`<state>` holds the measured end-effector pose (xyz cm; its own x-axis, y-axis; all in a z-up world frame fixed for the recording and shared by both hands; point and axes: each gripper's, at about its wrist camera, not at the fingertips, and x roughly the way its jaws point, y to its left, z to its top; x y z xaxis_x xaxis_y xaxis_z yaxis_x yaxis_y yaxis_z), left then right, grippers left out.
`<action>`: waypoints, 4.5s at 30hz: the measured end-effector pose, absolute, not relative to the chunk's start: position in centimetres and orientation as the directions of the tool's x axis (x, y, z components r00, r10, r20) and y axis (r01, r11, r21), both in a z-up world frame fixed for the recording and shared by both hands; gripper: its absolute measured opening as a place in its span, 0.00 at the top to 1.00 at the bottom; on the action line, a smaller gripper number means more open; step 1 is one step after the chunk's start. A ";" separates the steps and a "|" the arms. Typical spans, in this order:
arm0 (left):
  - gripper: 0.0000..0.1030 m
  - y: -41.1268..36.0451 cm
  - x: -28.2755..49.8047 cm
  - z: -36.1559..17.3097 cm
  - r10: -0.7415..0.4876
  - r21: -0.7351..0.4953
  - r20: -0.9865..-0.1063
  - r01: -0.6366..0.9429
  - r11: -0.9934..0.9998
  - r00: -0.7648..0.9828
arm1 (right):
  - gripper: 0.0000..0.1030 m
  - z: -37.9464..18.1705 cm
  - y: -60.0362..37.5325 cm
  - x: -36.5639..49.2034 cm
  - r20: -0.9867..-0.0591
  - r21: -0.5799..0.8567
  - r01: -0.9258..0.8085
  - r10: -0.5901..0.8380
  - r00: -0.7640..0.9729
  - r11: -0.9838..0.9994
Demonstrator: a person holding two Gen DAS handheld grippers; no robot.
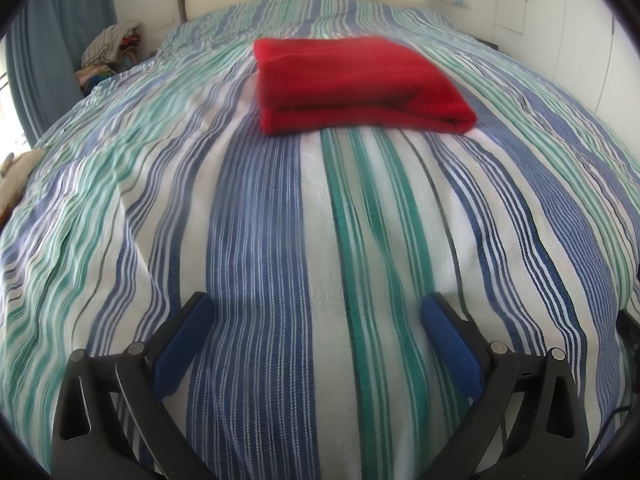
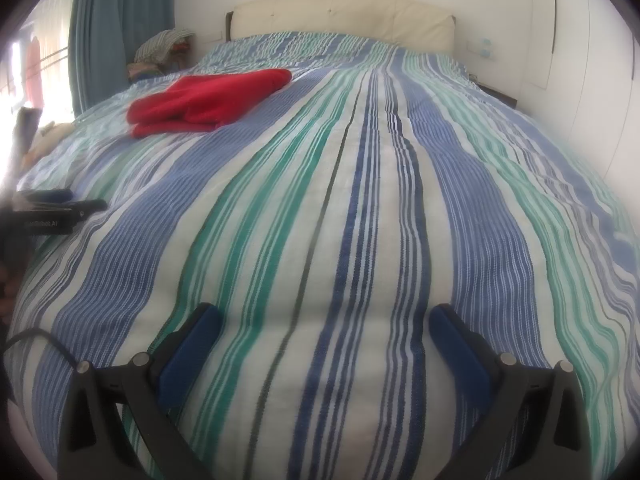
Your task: Fold small clothes
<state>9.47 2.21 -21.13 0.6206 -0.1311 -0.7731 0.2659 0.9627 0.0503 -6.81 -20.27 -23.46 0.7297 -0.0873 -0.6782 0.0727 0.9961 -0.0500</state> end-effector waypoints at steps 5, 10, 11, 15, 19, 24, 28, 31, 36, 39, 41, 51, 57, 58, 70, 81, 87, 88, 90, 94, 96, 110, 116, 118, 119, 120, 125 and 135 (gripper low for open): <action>0.00 2.2 9.5 -21.1 -0.131 0.051 -0.773 0.266 0.963 0.621 | 0.00 -23.4 -20.2 -6.8 -0.677 -0.058 0.074 -0.094 0.730 0.996; 0.00 2.2 9.4 -21.1 -0.131 0.051 -0.773 0.266 0.963 0.621 | 0.00 -23.4 -20.2 -6.8 -0.677 -0.057 0.074 -0.093 0.730 0.996; 0.00 2.2 9.4 -21.1 -0.131 0.050 -0.773 0.266 0.963 0.620 | 0.00 -23.4 -20.2 -6.8 -0.677 -0.058 0.074 -0.093 0.730 0.996; 0.00 2.2 9.5 -21.1 -0.131 0.051 -0.773 0.266 0.963 0.620 | 0.00 -23.4 -20.2 -6.8 -0.676 -0.058 0.074 -0.094 0.731 0.996; 0.00 2.2 9.5 -21.1 -0.130 0.051 -0.773 0.266 0.963 0.620 | 0.00 -23.4 -20.2 -6.8 -0.676 -0.058 0.074 -0.094 0.731 0.996; 0.00 2.1 9.5 -21.1 -0.130 0.052 -0.774 0.266 0.962 0.620 | 0.00 -23.4 -20.3 -6.8 -0.675 -0.058 0.074 -0.094 0.731 0.996; 0.00 2.1 9.5 -21.1 -0.130 0.052 -0.773 0.266 0.963 0.621 | 0.00 -23.4 -20.2 -6.8 -0.675 -0.058 0.074 -0.094 0.732 0.996; 0.00 2.1 9.5 -21.1 -0.130 0.051 -0.774 0.266 0.962 0.619 | 0.00 -23.5 -20.3 -6.8 -0.674 -0.059 0.075 -0.095 0.732 0.995; 0.01 2.4 10.6 -20.0 -0.143 0.017 -0.845 0.292 0.956 0.516 | 0.00 -23.2 -20.2 -6.6 -0.696 -0.065 0.076 -0.100 0.711 0.995; 0.02 4.5 11.9 -16.8 -0.266 -0.130 -0.845 0.305 0.943 0.464 | 0.00 -21.7 -20.4 -5.6 -0.791 -0.052 0.061 -0.078 0.607 0.997; 0.02 6.6 13.1 -13.8 -0.364 -0.242 -0.778 0.292 0.926 0.511 | 0.00 -20.4 -21.1 -5.5 -0.819 0.024 0.048 -0.008 0.573 0.999; 0.01 6.5 29.8 -12.9 -0.403 -0.354 -0.775 0.193 0.915 0.487 | 0.00 -12.5 -24.2 8.9 -0.629 0.394 -0.052 0.311 0.713 0.918; 0.01 5.2 34.7 -17.1 -0.405 -0.382 -0.838 0.138 0.914 0.365 | 0.01 -14.0 -24.3 23.8 -0.617 0.547 -0.059 0.450 0.645 0.835; 0.01 4.9 35.1 -17.6 -0.389 -0.369 -0.848 0.125 0.921 0.360 | 0.01 -14.9 -23.9 25.8 -0.631 0.563 -0.051 0.469 0.618 0.825; 0.82 -0.7 30.8 -14.3 -0.283 -0.165 -0.841 0.278 0.946 0.461 | 0.76 -16.9 -9.4 30.9 -0.757 -0.176 -0.234 0.021 0.653 0.956; 0.57 1.7 29.2 -5.1 -0.370 -0.245 -0.759 0.292 0.925 0.536 | 0.75 -5.4 -9.1 24.2 -0.559 -0.102 -0.293 0.188 0.807 0.951; 0.24 4.0 28.2 -9.7 -0.098 -0.027 -0.818 0.133 0.991 0.567 | 0.05 -7.0 -15.3 28.5 -0.704 0.027 -0.083 0.078 0.706 0.996; 0.22 4.3 26.8 -9.6 -0.084 -0.008 -0.806 0.131 0.991 0.586 | 0.05 -7.3 -16.3 27.6 -0.714 0.020 -0.069 0.063 0.697 0.997; 0.06 4.3 23.7 -8.9 -0.029 0.058 -0.774 0.116 0.992 0.633 | 0.05 -7.7 -17.8 24.6 -0.718 -0.018 -0.067 0.034 0.695 0.998; 0.01 3.9 18.6 -6.5 0.021 0.132 -0.703 0.101 0.986 0.711 | 0.05 -9.0 -19.1 18.0 -0.744 -0.049 -0.072 0.011 0.668 0.996; 0.01 3.5 16.9 -5.3 -0.004 0.112 -0.693 0.114 0.987 0.721 | 0.05 -9.2 -19.3 14.7 -0.746 -0.023 -0.077 0.034 0.665 0.997; 0.01 1.5 8.4 -1.7 0.000 0.104 -0.718 0.108 0.989 0.696 | 0.04 -3.8 -15.2 2.4 -0.683 0.007 -0.106 0.082 0.726 0.994; 0.01 1.4 6.6 -1.6 0.002 0.118 -0.735 0.125 0.985 0.679 | 0.01 -2.7 -14.5 0.8 -0.712 0.056 -0.096 0.107 0.694 0.994; 0.01 1.5 6.2 -1.5 -0.005 0.109 -0.744 0.128 0.986 0.668 | 0.01 -2.3 -14.3 0.1 -0.712 0.038 -0.080 0.083 0.698 0.996; 0.01 1.6 6.1 -1.5 -0.009 0.100 -0.749 0.127 0.987 0.663 | 0.01 -2.2 -14.2 -0.3 -0.713 0.029 -0.076 0.074 0.697 0.997; 0.01 1.7 6.0 -1.4 -0.016 0.092 -0.750 0.128 0.988 0.661 | 0.01 -2.0 -14.0 -0.6 -0.716 0.020 -0.075 0.067 0.695 0.997; 0.00 1.7 5.3 -0.7 -0.010 0.105 -0.739 0.129 0.986 0.674 | 0.01 -1.4 -13.3 -1.4 -0.718 -0.015 -0.087 0.049 0.694 0.996; 0.00 2.1 4.8 0.4 -0.007 0.083 -0.743 0.103 0.991 0.670 | 0.01 -0.8 -12.4 -1.9 -0.727 -0.034 -0.102 0.046 0.685 0.994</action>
<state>4.84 2.06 0.42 0.6697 -0.0074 -0.7426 0.1032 0.9912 0.0832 -1.87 -12.44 -0.79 0.6851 0.0457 -0.7270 -0.1024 0.9942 -0.0340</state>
